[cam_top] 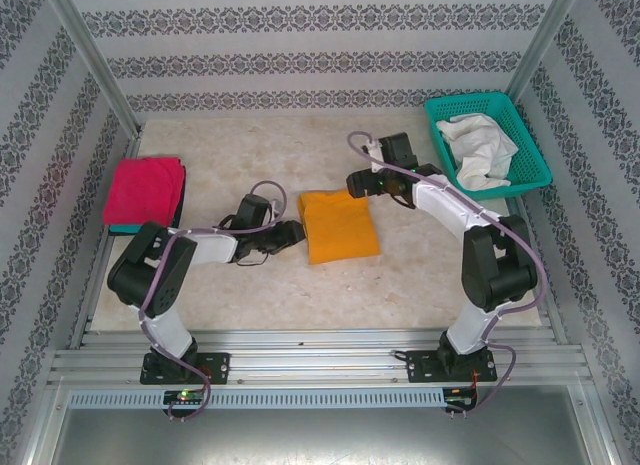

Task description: Fold and stack the t-shirts

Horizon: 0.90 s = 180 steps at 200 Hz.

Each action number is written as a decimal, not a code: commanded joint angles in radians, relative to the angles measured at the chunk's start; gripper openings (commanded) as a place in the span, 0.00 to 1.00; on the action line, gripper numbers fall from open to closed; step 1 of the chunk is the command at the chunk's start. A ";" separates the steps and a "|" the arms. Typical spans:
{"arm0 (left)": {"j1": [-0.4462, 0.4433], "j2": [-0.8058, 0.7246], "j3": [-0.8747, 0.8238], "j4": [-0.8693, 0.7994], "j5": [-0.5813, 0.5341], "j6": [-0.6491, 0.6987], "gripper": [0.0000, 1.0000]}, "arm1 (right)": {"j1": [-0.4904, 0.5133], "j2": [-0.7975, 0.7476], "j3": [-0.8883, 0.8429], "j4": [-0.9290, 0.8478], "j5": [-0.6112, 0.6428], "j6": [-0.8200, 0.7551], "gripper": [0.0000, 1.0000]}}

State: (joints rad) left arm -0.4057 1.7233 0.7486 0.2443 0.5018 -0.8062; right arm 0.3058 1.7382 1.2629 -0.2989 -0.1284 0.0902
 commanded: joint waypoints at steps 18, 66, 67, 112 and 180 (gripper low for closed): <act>0.022 -0.139 -0.040 -0.206 -0.224 0.022 0.65 | -0.031 0.069 -0.010 0.011 -0.112 0.219 0.72; 0.008 -0.049 0.167 -0.220 -0.181 0.021 0.73 | -0.039 0.194 0.061 0.038 -0.200 0.257 0.44; 0.007 -0.044 0.171 -0.220 -0.179 0.020 0.73 | -0.038 0.195 0.063 0.038 -0.201 0.257 0.43; -0.022 0.136 0.376 -0.300 -0.167 0.020 0.70 | -0.032 0.220 0.062 0.098 -0.256 0.304 0.23; -0.021 0.251 0.454 -0.322 -0.162 0.040 0.30 | -0.020 0.211 0.045 0.129 -0.292 0.321 0.18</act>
State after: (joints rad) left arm -0.4236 1.9579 1.1755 -0.0311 0.3389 -0.7876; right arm 0.2729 1.9533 1.2984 -0.2005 -0.3878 0.3954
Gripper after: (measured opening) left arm 0.362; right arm 0.184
